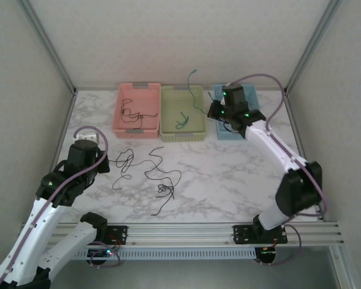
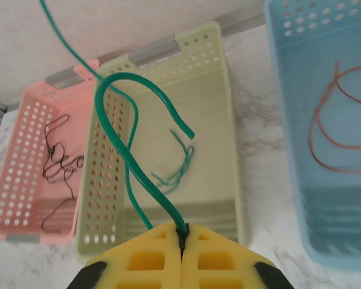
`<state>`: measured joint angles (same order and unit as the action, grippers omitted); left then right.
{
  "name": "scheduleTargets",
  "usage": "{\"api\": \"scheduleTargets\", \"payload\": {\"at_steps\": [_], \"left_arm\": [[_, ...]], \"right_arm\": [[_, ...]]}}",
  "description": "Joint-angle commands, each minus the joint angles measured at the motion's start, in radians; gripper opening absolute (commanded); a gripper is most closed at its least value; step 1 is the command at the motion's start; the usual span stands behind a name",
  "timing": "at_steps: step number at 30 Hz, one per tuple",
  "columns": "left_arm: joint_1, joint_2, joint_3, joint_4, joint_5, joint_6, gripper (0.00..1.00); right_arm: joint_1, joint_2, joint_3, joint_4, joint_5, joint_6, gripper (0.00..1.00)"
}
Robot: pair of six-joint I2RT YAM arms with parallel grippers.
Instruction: Untangle the cables
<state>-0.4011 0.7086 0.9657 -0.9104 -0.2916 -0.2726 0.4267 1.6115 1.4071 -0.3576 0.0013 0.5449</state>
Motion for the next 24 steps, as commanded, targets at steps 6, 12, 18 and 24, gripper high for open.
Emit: {"api": "scheduleTargets", "payload": {"at_steps": [6, 12, 18, 24], "left_arm": [[0.008, -0.013, -0.006, 0.007, -0.005, 0.004, 0.00], [0.008, -0.004, -0.008, 0.008, 0.002, 0.006, 0.00], [0.008, 0.000, -0.010, 0.010, 0.004, 0.006, 0.00], [0.008, 0.001, -0.010, 0.013, 0.019, 0.007, 0.00]], "right_arm": [[0.020, 0.293, 0.244, 0.007, -0.008, 0.116, 0.00], [0.035, 0.446, 0.398, -0.075, -0.095, 0.131, 0.18], [0.077, 0.442, 0.438, -0.128, -0.131, 0.082, 0.60], [0.102, 0.307, 0.330, -0.084, -0.177, -0.014, 0.60]]}}
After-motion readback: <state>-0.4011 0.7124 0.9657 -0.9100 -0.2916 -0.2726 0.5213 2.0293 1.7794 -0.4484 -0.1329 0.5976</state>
